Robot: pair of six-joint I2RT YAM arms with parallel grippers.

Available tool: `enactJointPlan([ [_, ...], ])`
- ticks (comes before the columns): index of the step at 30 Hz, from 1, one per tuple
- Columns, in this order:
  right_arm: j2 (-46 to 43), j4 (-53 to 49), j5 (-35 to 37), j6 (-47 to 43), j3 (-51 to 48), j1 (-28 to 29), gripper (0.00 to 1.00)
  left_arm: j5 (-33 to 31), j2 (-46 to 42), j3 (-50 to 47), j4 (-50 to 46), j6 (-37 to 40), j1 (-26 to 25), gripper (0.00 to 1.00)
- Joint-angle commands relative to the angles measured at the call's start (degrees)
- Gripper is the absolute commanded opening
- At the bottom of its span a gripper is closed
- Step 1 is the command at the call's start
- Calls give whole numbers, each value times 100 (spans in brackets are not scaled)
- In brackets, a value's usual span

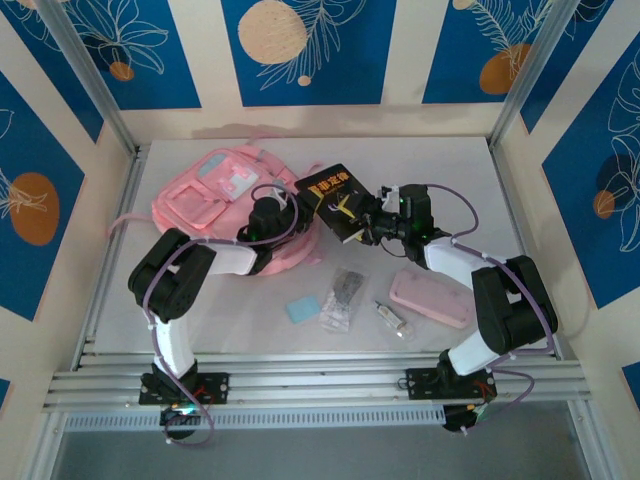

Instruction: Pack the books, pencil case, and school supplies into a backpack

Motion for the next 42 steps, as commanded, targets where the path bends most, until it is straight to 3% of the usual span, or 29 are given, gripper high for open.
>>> enactJointPlan([
  [1, -266, -126, -155, 91, 56, -18, 97, -360, -93, -105, 328, 224, -21, 0],
  [9, -359, -198, 36, 8, -70, -35, 97, -388, -141, -104, 362, 222, -12, 0],
  [14, -460, -127, 165, -17, -240, -85, 87, -438, -224, -185, 377, 258, 25, 0],
  [18, -484, 25, 179, -6, -261, -90, 61, -425, -215, -206, 400, 236, 25, 0],
  [21, -556, -102, 216, -34, -230, -112, 26, -470, -245, -268, 410, 233, 25, 0],
  [24, -627, -234, 281, -153, -184, -117, 6, -452, -241, -266, 428, 224, 24, 0],
  [25, -641, -228, 291, -163, -186, -117, 0, -419, -232, -251, 428, 226, 28, 3],
  [29, -708, -206, 222, -240, -148, -218, 0, -88, -313, -202, 259, 428, 44, 60],
  [31, -771, -274, 139, -327, -128, -322, 0, 223, -504, -198, -201, 869, 141, 77],
  [36, -971, -1052, -113, -935, 78, -675, 0, 1163, -1084, -351, -1411, 1931, 547, 75],
  [39, -1123, -1534, -197, -1358, 196, -870, 0, 1506, -1537, 134, -3588, 3373, 634, 76],
  [42, -1289, -2054, -211, -1769, 338, -1036, 0, 875, -1928, 796, -5992, 5032, 535, 78],
])
